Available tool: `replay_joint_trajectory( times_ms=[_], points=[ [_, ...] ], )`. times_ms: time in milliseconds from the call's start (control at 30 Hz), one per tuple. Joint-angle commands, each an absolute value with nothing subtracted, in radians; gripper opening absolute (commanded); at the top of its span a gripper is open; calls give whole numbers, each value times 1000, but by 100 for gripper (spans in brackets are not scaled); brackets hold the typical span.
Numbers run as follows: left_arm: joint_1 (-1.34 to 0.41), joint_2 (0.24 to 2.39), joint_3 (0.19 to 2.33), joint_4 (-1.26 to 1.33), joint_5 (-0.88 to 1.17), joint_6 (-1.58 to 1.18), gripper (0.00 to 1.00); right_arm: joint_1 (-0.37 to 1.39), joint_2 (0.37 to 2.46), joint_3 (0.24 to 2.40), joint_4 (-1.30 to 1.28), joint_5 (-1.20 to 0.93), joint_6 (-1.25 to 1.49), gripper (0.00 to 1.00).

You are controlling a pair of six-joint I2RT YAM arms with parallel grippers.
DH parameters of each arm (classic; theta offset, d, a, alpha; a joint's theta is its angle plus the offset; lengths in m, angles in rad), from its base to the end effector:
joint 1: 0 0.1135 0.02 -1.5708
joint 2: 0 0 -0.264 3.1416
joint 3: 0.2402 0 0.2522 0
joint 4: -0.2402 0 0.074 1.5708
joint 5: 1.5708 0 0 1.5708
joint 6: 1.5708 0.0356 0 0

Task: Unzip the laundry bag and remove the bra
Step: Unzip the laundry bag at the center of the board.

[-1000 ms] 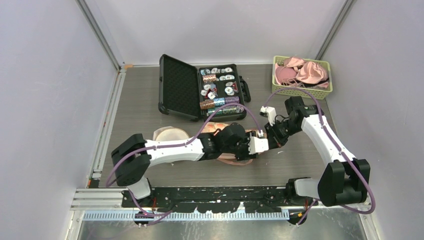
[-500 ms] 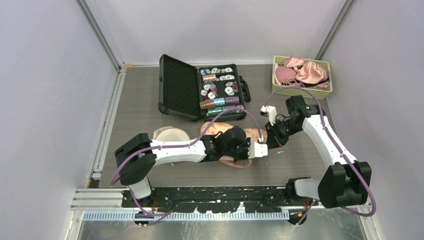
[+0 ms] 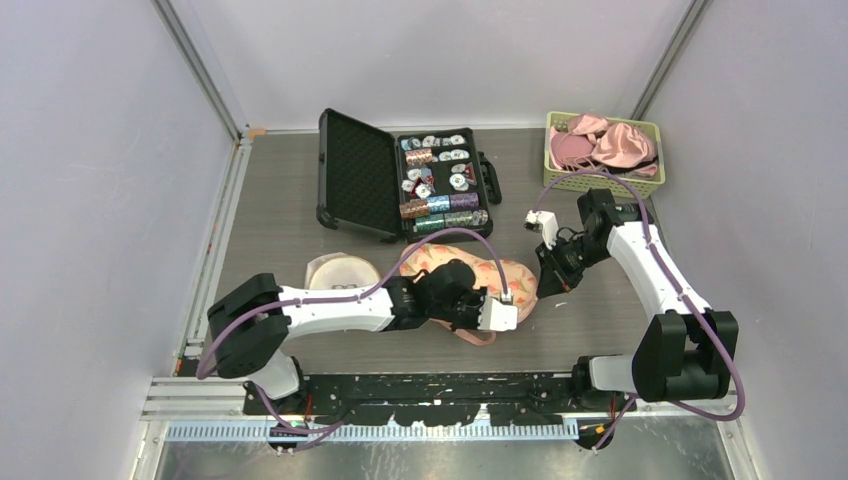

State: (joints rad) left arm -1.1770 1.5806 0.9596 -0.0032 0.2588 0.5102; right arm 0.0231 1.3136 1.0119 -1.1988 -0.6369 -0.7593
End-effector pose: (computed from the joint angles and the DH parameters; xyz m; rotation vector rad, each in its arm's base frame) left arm 0.1238 -0.3218 0.2204 1.7756 1.3799 -0.6520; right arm 0.2112 0.0261 0.2509 -1.0727 2.5176 0.8070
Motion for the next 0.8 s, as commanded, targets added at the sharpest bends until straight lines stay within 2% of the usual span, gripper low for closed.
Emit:
replay_joint_trajectory(
  times_ms=[0, 67, 100, 167, 200, 267, 500, 767],
  points=[
    [-1169, 1505, 923, -63, 262, 588, 0, 23, 1295, 1060, -1235, -669, -786, 0],
    [-1169, 1499, 940, -77, 236, 564, 3, 36, 1287, 1064, -1240, -687, -765, 1],
    [-1170, 1499, 958, -94, 226, 550, 11, 44, 1282, 1065, -1239, -697, -754, 1],
    [-1170, 1506, 999, -113, 197, 500, 35, 60, 1272, 1061, -1234, -711, -733, 1],
    [-1171, 1509, 1019, -113, 178, 466, 43, 69, 1267, 1057, -1230, -715, -724, 1],
    [-1171, 1521, 1064, -116, 155, 406, 51, 82, 1260, 1050, -1221, -718, -708, 1],
    [-1203, 1585, 1185, -106, 162, 258, 57, 104, 1255, 1061, -1190, -759, -627, 1],
    [-1229, 1656, 1231, -76, 156, 184, 60, 125, 1241, 1083, -1162, -797, -544, 1]
  ],
)
